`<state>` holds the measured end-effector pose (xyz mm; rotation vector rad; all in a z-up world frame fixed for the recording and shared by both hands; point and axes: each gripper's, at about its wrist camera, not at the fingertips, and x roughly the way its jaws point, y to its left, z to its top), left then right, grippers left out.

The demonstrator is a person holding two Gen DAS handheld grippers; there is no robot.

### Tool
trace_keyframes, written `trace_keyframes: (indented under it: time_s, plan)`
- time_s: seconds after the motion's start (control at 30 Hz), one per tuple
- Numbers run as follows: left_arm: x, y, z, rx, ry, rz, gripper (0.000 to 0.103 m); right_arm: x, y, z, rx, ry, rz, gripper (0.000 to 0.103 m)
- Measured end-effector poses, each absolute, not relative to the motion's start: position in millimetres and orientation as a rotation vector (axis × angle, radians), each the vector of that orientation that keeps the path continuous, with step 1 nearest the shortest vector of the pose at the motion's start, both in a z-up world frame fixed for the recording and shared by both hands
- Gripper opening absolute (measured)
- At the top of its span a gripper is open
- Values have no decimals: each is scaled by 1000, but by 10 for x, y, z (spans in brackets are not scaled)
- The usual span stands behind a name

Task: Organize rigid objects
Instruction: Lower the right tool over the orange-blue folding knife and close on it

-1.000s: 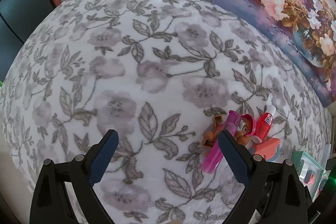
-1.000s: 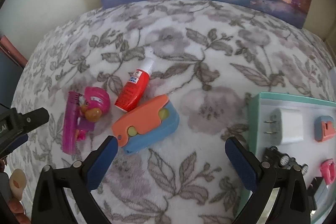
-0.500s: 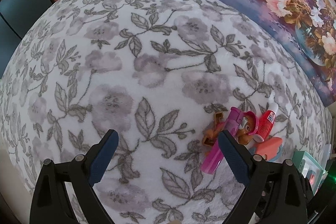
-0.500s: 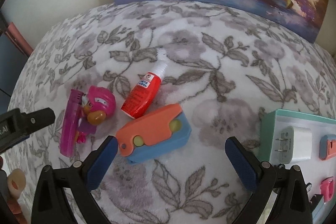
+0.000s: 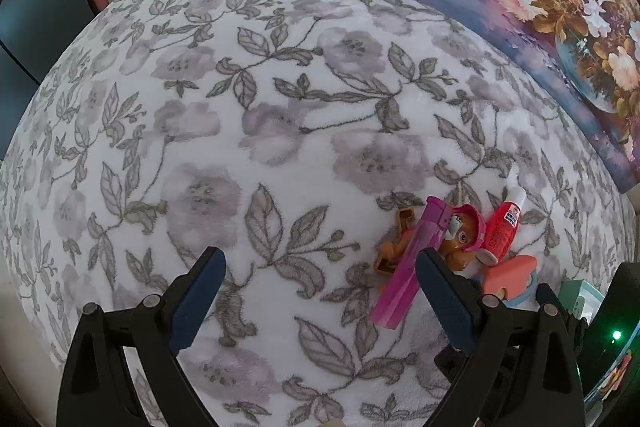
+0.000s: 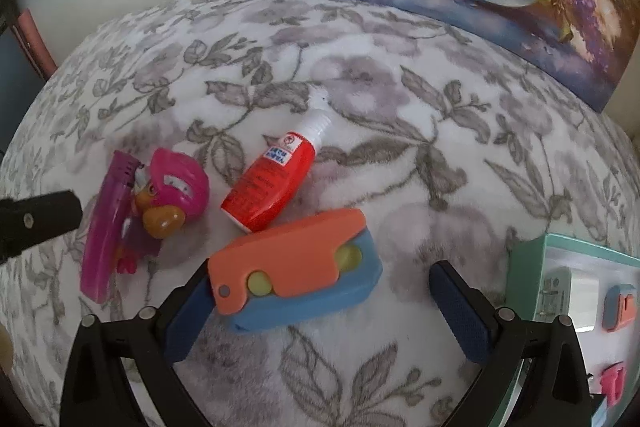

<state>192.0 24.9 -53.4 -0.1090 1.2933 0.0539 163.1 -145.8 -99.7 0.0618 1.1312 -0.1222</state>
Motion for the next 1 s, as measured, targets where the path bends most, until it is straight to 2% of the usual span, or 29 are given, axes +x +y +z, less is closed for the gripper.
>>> trace_keyframes:
  time_s: [0.43,0.5,0.67,0.77,1.0]
  plan:
    - [1924,258,-541,-106,1297,55,96,1616,-1529,-958,88,1086,-142,99]
    - [1923,259,-542,-103,1298,56,96,1603,-1582,-946,99,1082,-153,97]
    - [1916,263,-540,-100,1297,56,96,1570,-1656,-897,105,1065,-173,80]
    - [1912,257,-545,-99,1299,54,96,1567,-1675,-892,108,1059,-176,75]
    - [1913,239,-535,-94,1298,53,96,1582,-1657,-894,102,1070,-173,74]
